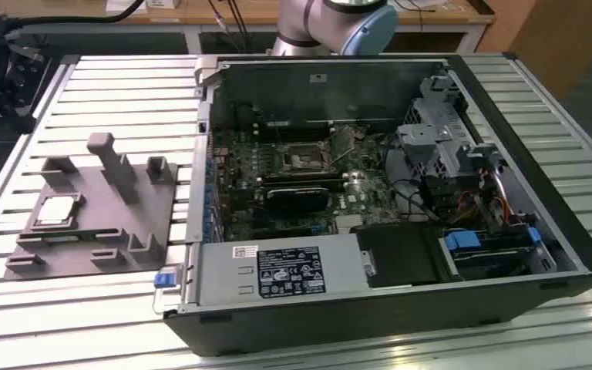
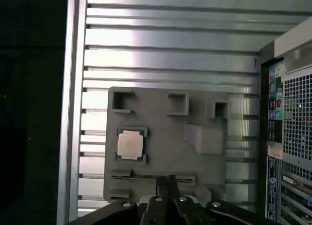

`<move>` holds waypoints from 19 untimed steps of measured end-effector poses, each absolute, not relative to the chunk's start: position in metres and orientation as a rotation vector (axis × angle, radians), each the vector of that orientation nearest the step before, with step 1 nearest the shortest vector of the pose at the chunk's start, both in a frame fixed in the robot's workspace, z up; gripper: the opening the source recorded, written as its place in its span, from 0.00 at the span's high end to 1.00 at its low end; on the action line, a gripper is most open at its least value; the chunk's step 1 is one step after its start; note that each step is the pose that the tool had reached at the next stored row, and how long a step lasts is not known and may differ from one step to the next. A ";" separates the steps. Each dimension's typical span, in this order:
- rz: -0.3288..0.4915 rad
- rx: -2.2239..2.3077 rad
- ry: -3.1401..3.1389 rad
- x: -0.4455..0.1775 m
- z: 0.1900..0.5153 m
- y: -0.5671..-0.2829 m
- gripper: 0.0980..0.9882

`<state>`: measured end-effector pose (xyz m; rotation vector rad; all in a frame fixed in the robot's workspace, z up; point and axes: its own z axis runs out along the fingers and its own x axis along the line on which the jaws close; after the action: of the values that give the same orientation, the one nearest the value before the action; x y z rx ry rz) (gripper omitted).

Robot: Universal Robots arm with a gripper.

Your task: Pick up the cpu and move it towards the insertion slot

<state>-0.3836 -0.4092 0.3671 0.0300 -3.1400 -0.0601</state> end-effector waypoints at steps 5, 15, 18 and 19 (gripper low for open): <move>-0.060 0.030 -3.140 -0.384 0.367 -0.409 0.99; -0.060 0.030 -3.140 -0.391 0.367 -0.409 0.99; -0.060 0.030 -3.140 -0.394 0.367 -0.409 0.99; -0.060 0.030 -3.140 -0.394 0.367 -0.409 0.99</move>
<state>-0.3945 -0.4092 0.3671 0.0300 -3.1400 -0.0600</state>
